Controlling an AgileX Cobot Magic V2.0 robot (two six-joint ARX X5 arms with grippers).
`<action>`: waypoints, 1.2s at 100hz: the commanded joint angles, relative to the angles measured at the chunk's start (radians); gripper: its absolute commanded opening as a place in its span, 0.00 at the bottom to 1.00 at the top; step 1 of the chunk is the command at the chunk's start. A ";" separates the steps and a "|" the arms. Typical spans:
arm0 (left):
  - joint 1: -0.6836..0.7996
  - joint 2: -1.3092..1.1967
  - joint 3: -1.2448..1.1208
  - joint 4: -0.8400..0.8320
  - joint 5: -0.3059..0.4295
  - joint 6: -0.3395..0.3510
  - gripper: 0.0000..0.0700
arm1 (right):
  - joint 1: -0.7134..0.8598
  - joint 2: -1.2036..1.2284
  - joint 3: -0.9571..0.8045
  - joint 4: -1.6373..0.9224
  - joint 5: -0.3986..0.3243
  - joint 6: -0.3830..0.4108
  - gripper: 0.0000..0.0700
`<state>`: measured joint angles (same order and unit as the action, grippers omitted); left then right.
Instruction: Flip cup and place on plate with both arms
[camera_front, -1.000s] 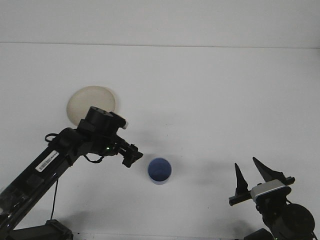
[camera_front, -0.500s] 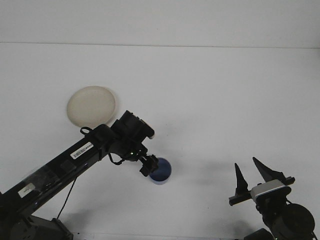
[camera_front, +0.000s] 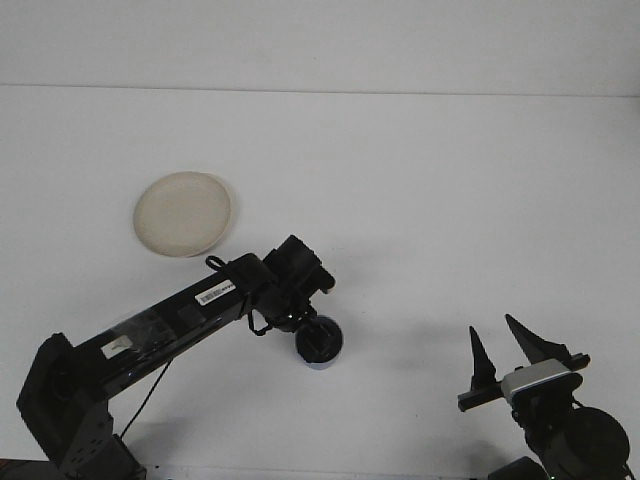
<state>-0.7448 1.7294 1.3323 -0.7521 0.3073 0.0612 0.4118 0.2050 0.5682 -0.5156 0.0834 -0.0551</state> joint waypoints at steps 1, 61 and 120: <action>-0.016 0.019 0.020 -0.002 -0.020 0.003 0.60 | 0.003 -0.001 0.003 0.008 0.004 0.006 0.51; -0.008 0.010 0.072 -0.011 -0.027 -0.002 0.02 | 0.003 -0.001 0.003 0.007 0.004 0.006 0.51; 0.431 0.010 0.357 -0.101 -0.098 0.002 0.02 | 0.003 -0.001 0.003 0.006 0.004 0.006 0.51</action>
<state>-0.3618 1.7340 1.6680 -0.8459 0.2123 0.0639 0.4118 0.2050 0.5682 -0.5167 0.0834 -0.0551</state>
